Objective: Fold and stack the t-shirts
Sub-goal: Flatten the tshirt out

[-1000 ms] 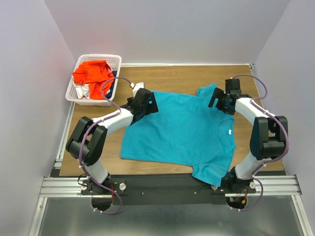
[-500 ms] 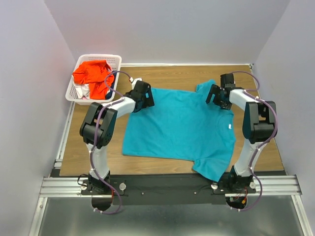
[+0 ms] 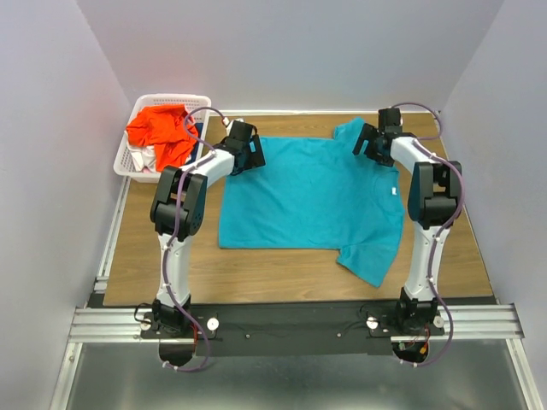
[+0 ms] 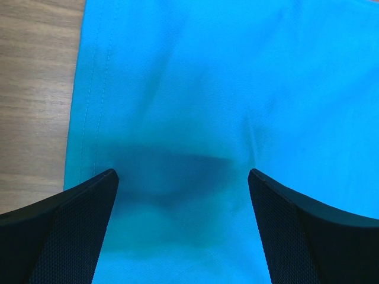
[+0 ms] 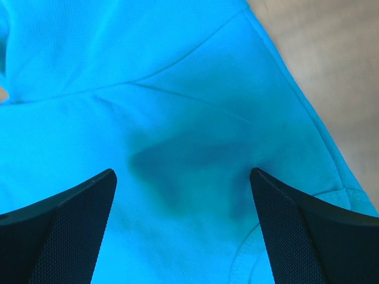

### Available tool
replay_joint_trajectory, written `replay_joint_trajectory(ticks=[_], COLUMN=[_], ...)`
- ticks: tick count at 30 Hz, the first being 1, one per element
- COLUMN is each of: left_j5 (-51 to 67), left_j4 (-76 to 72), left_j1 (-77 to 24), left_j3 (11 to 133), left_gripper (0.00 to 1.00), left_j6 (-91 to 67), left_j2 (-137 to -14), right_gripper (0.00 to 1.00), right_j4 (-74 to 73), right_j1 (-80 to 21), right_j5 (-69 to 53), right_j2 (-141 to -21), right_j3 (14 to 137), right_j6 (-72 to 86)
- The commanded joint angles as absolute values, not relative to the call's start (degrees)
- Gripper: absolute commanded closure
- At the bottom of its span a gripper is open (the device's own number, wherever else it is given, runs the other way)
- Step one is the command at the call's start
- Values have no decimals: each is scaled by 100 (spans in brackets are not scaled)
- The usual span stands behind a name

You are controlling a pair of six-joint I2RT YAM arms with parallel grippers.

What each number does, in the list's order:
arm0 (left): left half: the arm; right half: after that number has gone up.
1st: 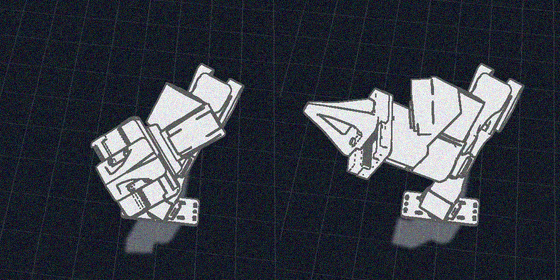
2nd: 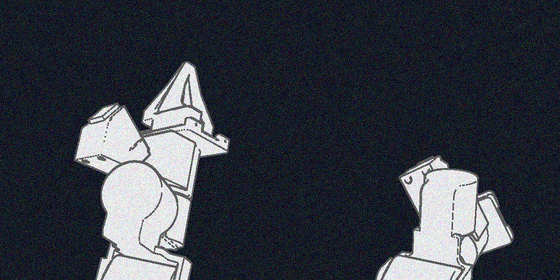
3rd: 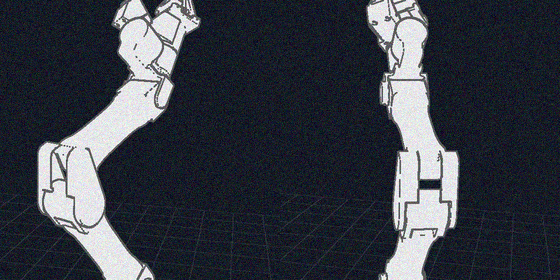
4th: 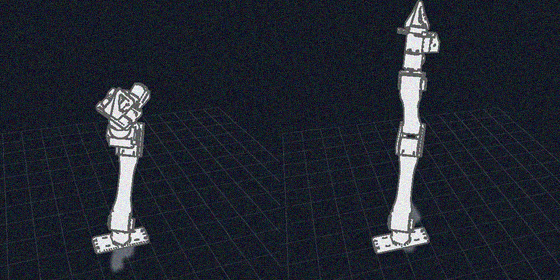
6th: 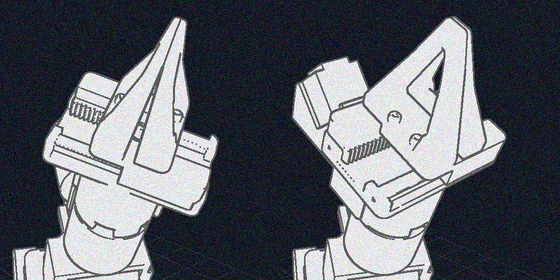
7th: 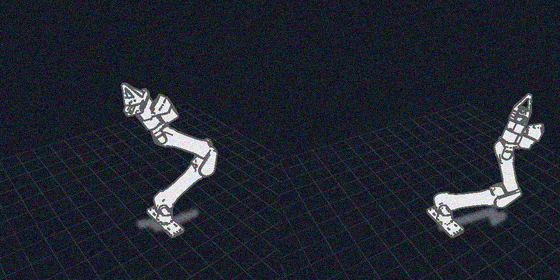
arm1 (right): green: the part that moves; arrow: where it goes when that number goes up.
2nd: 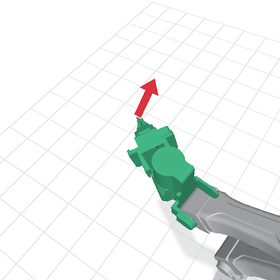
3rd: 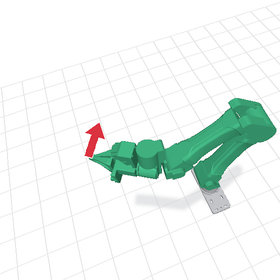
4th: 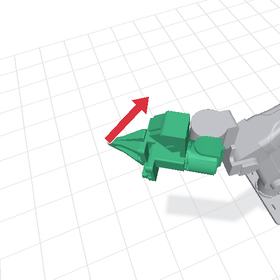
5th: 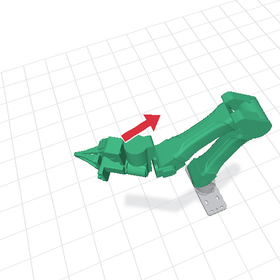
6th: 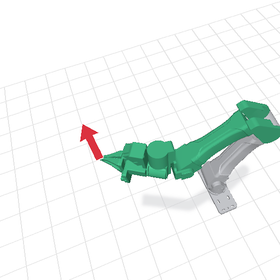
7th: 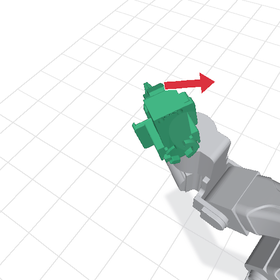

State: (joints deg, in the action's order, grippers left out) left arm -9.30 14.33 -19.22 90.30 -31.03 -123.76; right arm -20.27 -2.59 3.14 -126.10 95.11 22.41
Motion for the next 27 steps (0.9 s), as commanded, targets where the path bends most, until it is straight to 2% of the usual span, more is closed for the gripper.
replay_joint_trajectory(ticks=[1,10,17,20,27], left_j5=[-685,-572,-938,-1098,-1520], left_j4=[2065,2066,2065,1934,1653], left_j1=[-1872,-1802,-1898,-1995,-2425], left_j3=[9035,9035,8992,8343,5280], left_gripper=[2,2,2,2,2], left_j6=[-3120,-3208,-3173,-3331,-4349], left_j2=[-12656,-12656,-11419,-10516,-8299], right_gripper=[0,0,0,0,0], right_j4=[-2197,-2215,-2276,-2276,-2259], right_j1=[-255,-255,-255,-255,-264], right_j5=[35,-299,-44,237,509], right_j2=[-13306,-13334,-11727,-10752,-8668], right_j3=[10158,10582,9977,9161,6858], right_j6=[2267,2206,2056,2327,3304])
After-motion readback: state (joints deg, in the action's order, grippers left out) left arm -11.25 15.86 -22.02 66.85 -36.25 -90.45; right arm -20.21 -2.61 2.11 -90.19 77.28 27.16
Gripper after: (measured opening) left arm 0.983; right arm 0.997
